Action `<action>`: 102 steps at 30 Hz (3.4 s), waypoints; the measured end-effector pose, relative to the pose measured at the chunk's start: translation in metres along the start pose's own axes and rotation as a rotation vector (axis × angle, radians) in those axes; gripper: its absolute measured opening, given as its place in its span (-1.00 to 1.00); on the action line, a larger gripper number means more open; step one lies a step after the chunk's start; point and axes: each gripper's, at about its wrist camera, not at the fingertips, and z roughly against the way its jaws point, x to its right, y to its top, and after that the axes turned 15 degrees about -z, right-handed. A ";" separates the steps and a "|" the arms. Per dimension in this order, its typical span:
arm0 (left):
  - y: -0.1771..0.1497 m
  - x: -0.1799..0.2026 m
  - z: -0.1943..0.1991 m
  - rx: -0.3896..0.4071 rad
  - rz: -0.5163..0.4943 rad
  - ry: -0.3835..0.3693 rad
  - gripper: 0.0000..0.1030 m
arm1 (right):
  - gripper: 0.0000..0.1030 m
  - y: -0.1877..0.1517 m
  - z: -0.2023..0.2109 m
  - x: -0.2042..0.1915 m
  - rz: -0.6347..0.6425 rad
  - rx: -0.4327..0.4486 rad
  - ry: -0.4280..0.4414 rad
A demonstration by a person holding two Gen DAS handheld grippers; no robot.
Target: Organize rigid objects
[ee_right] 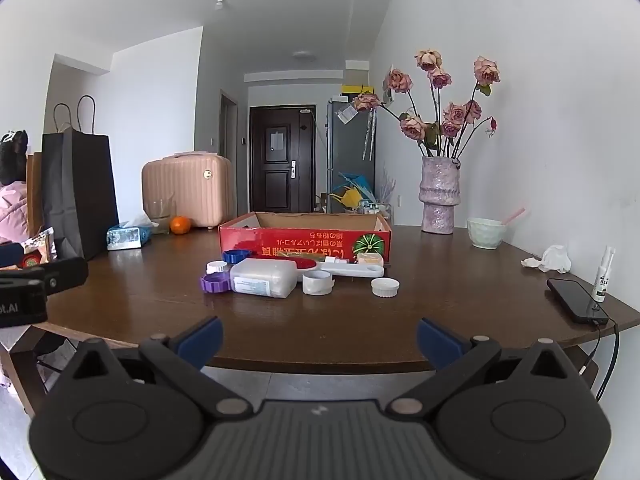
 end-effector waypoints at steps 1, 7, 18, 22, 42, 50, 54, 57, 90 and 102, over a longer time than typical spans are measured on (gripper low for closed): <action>0.000 -0.001 -0.001 -0.004 0.008 -0.002 1.00 | 1.00 0.000 -0.001 0.000 -0.001 -0.004 0.000; 0.006 0.002 0.001 -0.009 0.000 0.000 1.00 | 1.00 0.000 0.001 -0.002 0.014 0.004 0.002; 0.002 0.004 0.001 -0.003 0.005 0.003 1.00 | 1.00 -0.003 0.002 0.000 0.017 0.009 -0.002; 0.002 0.004 0.002 0.001 0.005 0.006 1.00 | 1.00 -0.002 0.000 -0.001 0.012 0.004 -0.012; -0.001 -0.004 -0.001 -0.003 -0.003 0.033 1.00 | 1.00 -0.006 -0.002 0.000 -0.003 -0.004 -0.018; -0.002 0.003 -0.001 0.001 -0.026 0.013 1.00 | 1.00 -0.008 -0.002 -0.002 0.005 -0.004 -0.011; -0.004 0.005 -0.001 -0.009 -0.034 -0.002 1.00 | 1.00 -0.008 -0.002 -0.001 0.003 -0.002 -0.013; -0.004 0.006 -0.002 -0.012 -0.040 -0.002 1.00 | 1.00 -0.009 -0.004 0.000 0.000 -0.009 -0.015; -0.005 0.004 -0.005 -0.037 -0.031 0.001 1.00 | 1.00 -0.011 -0.004 0.002 0.005 -0.011 -0.028; -0.005 0.007 -0.009 -0.047 -0.038 -0.013 1.00 | 1.00 -0.011 -0.005 0.001 0.010 -0.009 -0.029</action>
